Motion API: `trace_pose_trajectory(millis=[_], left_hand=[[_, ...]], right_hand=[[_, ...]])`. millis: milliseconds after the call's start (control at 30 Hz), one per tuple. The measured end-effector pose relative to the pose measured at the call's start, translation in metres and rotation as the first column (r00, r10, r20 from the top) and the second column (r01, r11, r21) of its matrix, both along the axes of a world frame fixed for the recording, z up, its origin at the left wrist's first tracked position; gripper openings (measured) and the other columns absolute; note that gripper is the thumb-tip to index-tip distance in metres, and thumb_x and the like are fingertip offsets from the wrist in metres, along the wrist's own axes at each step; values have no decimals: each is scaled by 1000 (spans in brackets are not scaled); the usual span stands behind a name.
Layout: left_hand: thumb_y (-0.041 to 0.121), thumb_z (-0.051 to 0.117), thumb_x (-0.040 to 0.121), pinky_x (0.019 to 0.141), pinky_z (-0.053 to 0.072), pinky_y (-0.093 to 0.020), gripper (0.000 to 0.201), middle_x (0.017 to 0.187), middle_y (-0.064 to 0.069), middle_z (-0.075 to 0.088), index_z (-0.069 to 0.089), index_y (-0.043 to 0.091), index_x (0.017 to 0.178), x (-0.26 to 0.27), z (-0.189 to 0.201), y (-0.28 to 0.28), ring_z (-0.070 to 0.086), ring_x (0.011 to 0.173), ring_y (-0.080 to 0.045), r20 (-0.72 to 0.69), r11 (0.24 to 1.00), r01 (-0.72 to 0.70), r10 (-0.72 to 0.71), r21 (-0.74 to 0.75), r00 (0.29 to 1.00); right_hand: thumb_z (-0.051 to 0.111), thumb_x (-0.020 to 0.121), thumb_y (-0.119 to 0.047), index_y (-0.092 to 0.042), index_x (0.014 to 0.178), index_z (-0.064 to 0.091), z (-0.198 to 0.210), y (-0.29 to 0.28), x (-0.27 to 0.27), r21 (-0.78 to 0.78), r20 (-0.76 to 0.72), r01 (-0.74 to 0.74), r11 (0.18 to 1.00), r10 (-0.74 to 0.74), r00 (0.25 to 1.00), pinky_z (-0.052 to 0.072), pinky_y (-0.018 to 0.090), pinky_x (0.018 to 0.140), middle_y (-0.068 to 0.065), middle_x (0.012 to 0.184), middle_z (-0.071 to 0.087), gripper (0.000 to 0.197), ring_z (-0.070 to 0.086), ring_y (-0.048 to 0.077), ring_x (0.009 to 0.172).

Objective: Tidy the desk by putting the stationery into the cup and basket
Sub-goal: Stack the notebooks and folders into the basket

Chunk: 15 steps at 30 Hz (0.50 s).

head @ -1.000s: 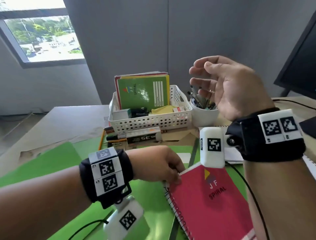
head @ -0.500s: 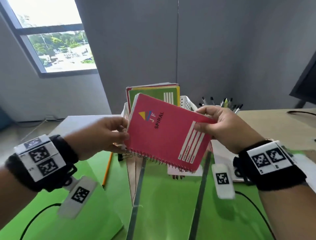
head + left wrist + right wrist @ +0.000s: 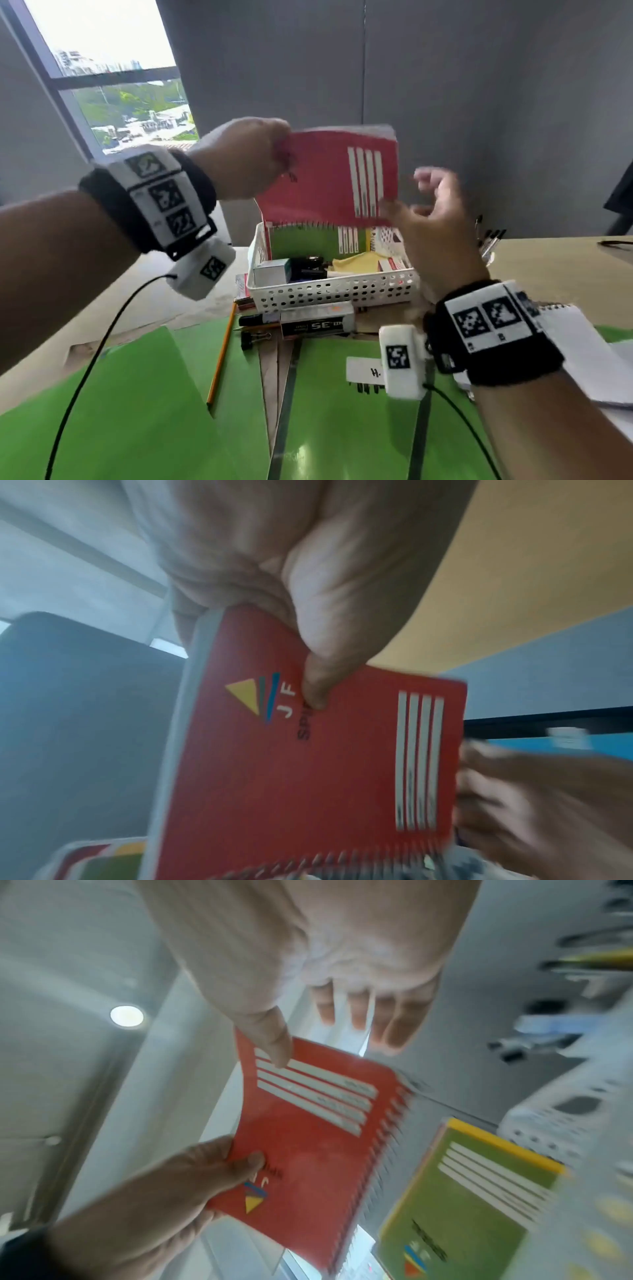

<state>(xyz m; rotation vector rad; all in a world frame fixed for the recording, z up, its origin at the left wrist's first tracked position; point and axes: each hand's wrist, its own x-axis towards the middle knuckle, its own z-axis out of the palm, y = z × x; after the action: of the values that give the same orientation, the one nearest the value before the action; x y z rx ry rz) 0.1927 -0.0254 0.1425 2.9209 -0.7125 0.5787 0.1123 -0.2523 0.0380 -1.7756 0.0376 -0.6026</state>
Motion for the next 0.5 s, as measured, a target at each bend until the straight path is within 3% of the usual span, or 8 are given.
trace_pose_trajectory(millis=[67, 100, 167, 233, 367, 433, 500], left_hand=[[28, 55, 104, 59, 43, -20, 14, 86, 7, 62, 54, 31, 90, 28, 4, 3, 59, 73, -7, -59, 994, -23, 17, -106, 998], [27, 57, 103, 63, 49, -23, 5, 90, 5, 65, 59, 29, 98, 39, 2, 3, 63, 77, -10, -102, 989, -43, 28, -144, 994], [24, 58, 102, 72, 57, -30, 13, 97, 4, 69, 63, 26, 113, 63, -10, 0, 67, 84, -14, -183, 981, -87, 54, -176, 982], [22, 58, 102, 75, 60, -32, 19, 97, 4, 70, 64, 25, 119, 80, -27, -6, 69, 84, -14, -235, 979, -111, 70, -168, 970], [19, 62, 99, 86, 60, -39, 17, 99, 2, 72, 72, 22, 112, 113, -59, -14, 69, 91, -19, -208, 985, -159, 143, -63, 968], [24, 64, 97, 87, 60, -38, 15, 95, 2, 73, 76, 20, 105, 126, -72, -19, 69, 90, -19, -208, 984, -174, 180, 49, 961], [35, 65, 95, 85, 61, -37, 24, 88, 1, 74, 77, 15, 99, 134, -83, -27, 71, 87, -20, -237, 941, -204, 270, 269, 933]], right_hand=[[65, 87, -52, -31, 116, 57, -19, 3, 6, -79, -244, -75, 994, 54, 968, 52, 37, 86, -5, 119, 64, 37, 61, 13, 103], [62, 92, -45, -30, 110, 60, -27, 6, 7, -105, -378, -181, 978, 129, 917, 51, 33, 79, -3, 114, 66, 23, 62, 14, 97], [60, 99, -34, -27, 102, 65, -42, 10, 11, -177, -536, -336, 925, 195, 821, 48, 29, 68, -4, 100, 68, 9, 61, 12, 85], [61, 99, -27, -23, 96, 70, -54, 10, 16, -189, -536, -344, 920, 197, 821, 52, 32, 70, -4, 88, 69, 10, 59, 12, 75], [64, 97, -22, -22, 90, 74, -65, 4, 24, -95, -508, -293, 951, 207, 836, 58, 40, 78, -8, 78, 69, 12, 62, 15, 76], [67, 95, -22, -22, 88, 75, -68, 2, 26, -62, -501, -283, 957, 216, 838, 59, 37, 70, -11, 71, 68, 11, 61, 12, 70], [69, 95, -19, -22, 86, 75, -69, 1, 28, -44, -490, -277, 960, 221, 843, 53, 29, 58, -13, 65, 66, 11, 59, 9, 66]])
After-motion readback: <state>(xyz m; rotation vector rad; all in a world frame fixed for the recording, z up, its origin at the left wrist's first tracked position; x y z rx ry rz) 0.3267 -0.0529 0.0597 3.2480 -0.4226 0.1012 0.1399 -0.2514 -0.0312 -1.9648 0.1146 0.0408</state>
